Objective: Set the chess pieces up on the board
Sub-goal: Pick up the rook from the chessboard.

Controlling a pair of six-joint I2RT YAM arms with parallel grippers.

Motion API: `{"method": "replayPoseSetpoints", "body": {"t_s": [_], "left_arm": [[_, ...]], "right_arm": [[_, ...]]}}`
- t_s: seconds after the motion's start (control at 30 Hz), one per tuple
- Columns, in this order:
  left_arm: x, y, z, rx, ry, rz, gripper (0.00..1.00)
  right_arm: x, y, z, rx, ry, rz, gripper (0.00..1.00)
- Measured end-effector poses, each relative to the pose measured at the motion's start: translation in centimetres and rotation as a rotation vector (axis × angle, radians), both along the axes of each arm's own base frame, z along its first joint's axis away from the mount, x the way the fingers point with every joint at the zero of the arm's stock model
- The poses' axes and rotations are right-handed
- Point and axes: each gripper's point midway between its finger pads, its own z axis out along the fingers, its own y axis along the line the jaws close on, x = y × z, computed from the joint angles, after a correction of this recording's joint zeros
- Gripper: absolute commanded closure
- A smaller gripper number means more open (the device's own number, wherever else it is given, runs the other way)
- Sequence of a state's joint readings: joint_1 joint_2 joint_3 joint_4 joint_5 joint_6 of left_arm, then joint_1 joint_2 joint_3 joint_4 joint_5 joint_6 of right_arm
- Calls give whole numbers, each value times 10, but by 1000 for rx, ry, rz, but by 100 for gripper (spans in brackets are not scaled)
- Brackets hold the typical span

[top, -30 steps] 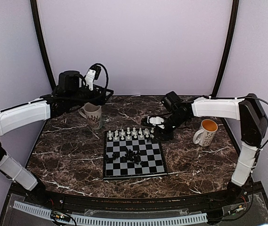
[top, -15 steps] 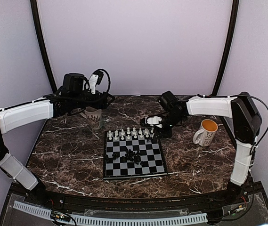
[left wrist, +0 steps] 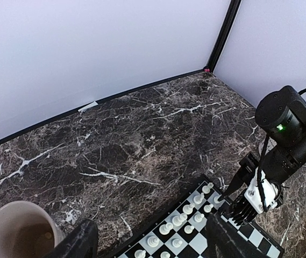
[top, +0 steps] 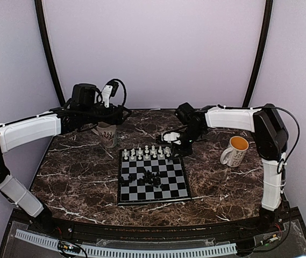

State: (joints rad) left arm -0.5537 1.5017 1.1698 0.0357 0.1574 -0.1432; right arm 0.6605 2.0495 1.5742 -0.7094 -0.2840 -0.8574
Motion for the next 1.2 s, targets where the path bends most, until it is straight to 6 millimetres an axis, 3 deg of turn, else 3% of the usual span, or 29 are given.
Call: {"method": "replayPoseSetpoints", "body": {"t_s": [0.83,1.2], "left_arm": [[3,-3,-15,12,32,-6,29],[2,-4,-16,13,37,-10,29]], "right_arm": [[-12,-6,-21,-48,72,26,63],[-13,-2,-26,-46,101,33,71]]}}
